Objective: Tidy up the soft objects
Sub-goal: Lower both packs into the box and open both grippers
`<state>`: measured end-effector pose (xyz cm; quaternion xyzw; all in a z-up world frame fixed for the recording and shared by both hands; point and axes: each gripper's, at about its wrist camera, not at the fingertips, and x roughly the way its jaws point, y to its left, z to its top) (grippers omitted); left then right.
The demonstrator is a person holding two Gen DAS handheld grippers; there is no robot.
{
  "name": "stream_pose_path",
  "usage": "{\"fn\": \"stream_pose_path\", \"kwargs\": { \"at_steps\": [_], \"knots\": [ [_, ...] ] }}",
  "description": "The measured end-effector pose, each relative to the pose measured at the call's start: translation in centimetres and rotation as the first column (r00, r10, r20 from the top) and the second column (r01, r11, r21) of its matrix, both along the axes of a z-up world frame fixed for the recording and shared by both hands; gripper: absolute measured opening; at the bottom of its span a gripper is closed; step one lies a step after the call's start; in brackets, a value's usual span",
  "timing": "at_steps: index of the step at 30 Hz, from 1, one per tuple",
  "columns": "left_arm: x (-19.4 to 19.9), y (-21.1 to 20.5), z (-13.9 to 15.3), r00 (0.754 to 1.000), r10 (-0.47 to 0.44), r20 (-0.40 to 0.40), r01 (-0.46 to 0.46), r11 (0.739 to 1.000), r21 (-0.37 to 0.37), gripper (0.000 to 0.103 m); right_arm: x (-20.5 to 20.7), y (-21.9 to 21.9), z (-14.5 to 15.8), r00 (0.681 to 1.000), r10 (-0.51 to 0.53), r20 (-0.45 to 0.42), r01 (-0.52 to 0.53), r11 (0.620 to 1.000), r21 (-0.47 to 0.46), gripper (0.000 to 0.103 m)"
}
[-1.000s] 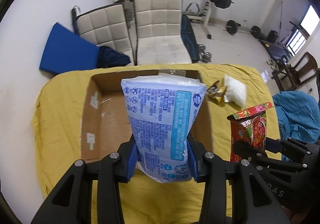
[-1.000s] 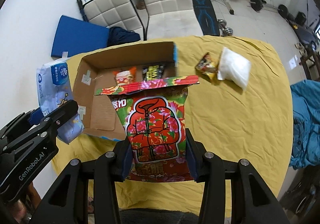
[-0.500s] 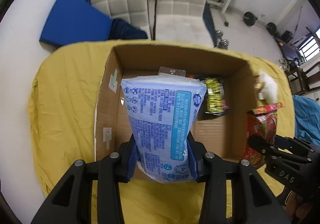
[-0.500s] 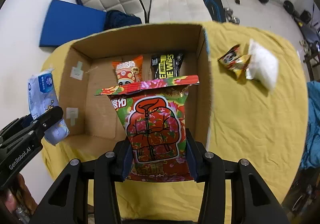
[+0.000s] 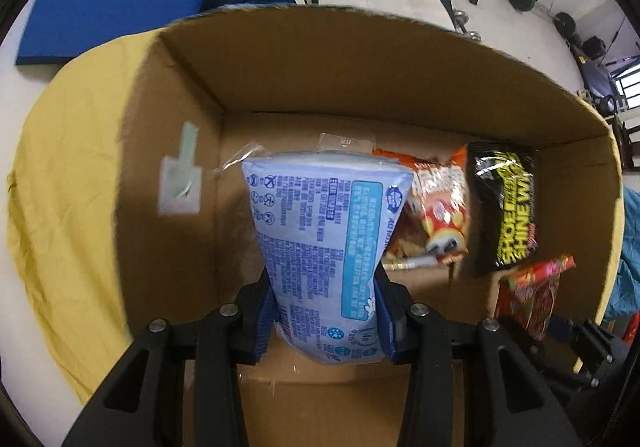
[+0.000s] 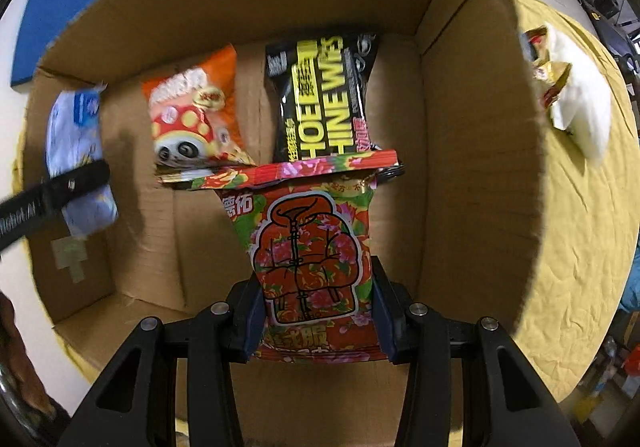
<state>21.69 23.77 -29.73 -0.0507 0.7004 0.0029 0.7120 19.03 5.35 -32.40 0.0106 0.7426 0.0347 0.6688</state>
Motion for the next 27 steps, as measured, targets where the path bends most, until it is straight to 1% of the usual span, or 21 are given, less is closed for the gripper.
{"fn": "stream_pose_path", "kwargs": {
  "at_steps": [4,8,13,16,19,20,21,22,24,25,27],
  "knots": [
    [1.7,-0.5,-1.6,1.000,-0.023,-0.019,0.023,1.000,0.009,0.042,0.3,0.3,-1.7,1.000,0.002,-0.028,-0.002,1.000,-0.016,0.048],
    [2.6,-0.8,-2.5,0.999,-0.034,-0.024,0.034,0.999,0.009,0.042,0.7,0.6,-3.3,0.998,0.003,-0.069,-0.004,1.000,-0.015,0.048],
    [3.2,-0.8,-3.3,0.998,-0.029,-0.049,0.029,1.000,-0.002,0.048,0.9,0.2,-4.6,0.996,-0.019,-0.089,0.019,1.000,-0.001,0.049],
    [3.1,-0.9,-3.4,0.998,-0.022,-0.056,0.023,1.000,0.010,0.052,0.9,0.1,-4.7,0.996,-0.018,-0.089,0.018,1.000,-0.002,0.049],
    [2.9,-0.9,-3.0,0.999,-0.013,-0.052,0.014,1.000,0.016,0.056,0.5,-0.2,-4.6,0.997,-0.012,-0.080,0.011,1.000,-0.010,0.055],
    [2.7,-0.9,-2.9,0.998,-0.009,-0.055,0.010,1.000,0.018,0.058,0.4,-0.4,-4.4,0.997,-0.012,-0.074,0.011,1.000,-0.009,0.061],
    [2.7,-0.9,-2.8,0.998,-0.002,-0.058,0.003,1.000,0.018,0.061,0.1,-0.5,-4.3,0.998,-0.013,-0.065,0.013,1.000,-0.004,0.065],
    [2.6,-0.8,-2.6,0.998,0.005,-0.056,-0.005,1.000,0.014,0.062,0.1,-0.6,-3.9,0.998,-0.015,-0.056,0.015,1.000,0.006,0.066],
    [1.8,-0.5,-2.3,0.999,0.020,-0.044,-0.020,1.000,0.005,0.070,0.3,-0.6,-3.4,0.999,-0.014,-0.051,0.015,1.000,0.012,0.069],
    [1.7,-0.3,-1.9,0.999,0.030,-0.034,-0.030,1.000,-0.005,0.071,0.2,-0.6,-3.0,0.999,-0.017,-0.045,0.017,1.000,0.015,0.069],
    [0.8,0.3,-0.6,0.998,0.056,-0.003,-0.056,0.998,-0.031,0.075,0.2,-0.7,-2.3,0.999,-0.016,-0.031,0.017,1.000,0.023,0.074]
  ]
}}
